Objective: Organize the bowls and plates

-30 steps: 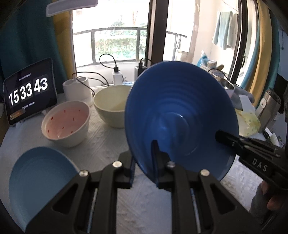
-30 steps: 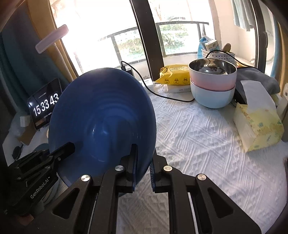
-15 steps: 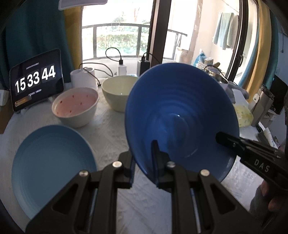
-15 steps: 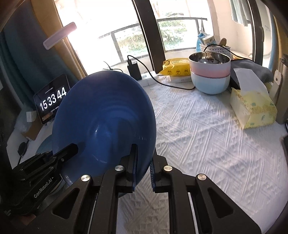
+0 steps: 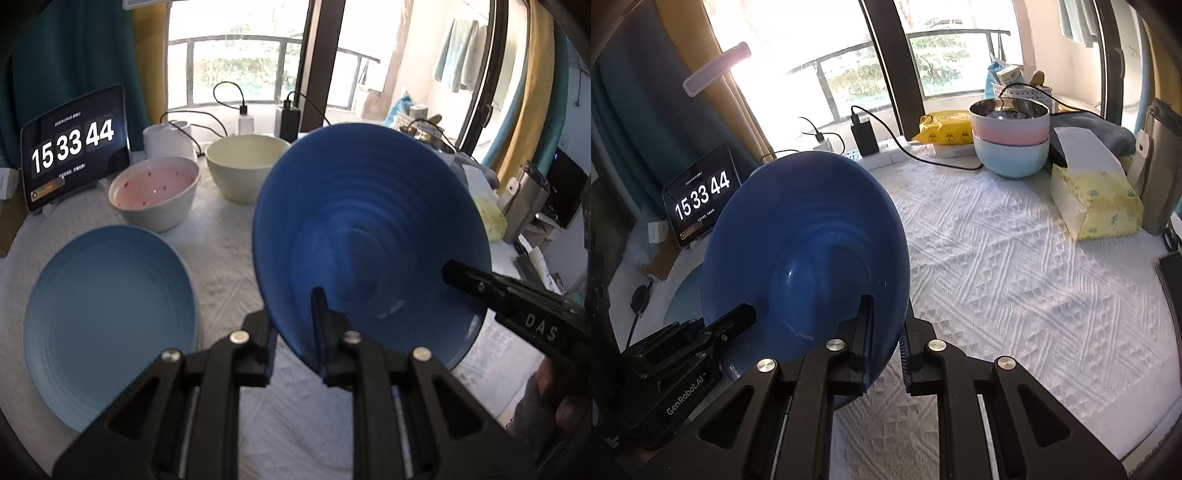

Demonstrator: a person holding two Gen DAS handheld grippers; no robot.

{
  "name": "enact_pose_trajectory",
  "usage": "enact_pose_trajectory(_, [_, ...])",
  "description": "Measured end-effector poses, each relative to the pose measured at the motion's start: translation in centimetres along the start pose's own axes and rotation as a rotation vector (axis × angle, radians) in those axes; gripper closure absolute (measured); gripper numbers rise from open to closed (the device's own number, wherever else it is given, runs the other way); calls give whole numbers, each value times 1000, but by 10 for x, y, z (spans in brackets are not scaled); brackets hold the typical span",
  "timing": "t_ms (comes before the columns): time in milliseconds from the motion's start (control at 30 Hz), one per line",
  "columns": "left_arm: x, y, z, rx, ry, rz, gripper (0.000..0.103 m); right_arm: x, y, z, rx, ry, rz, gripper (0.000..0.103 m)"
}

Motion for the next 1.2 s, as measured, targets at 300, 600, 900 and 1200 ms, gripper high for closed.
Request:
enact_pose_trajectory(300, [3,9,4,-61,39,-5,85,6,6,-7,-32,17,37,84])
enact_pose_trajectory(600, [1,11,8,-80,35,-13,84,15,5,-9,-28,36,67,78])
enact_pose_trajectory(900, [1,3,10,-92,41,-14,80,11,-3,-9,-18,32,56,72])
enact_pose_trajectory(1200, [-1,-4,9,-87,24,-6,79,11,-12,-4,-18,37,51,72])
Point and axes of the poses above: each gripper's, at about its wrist camera, not at the fingertips, and z roughly the way its jaws point, x to its right, y to its underside, the point moved 2 cm from there along z, roughly the way its jaws point, and after that the axes turned 4 degrees about z, right-handed, at the moved point
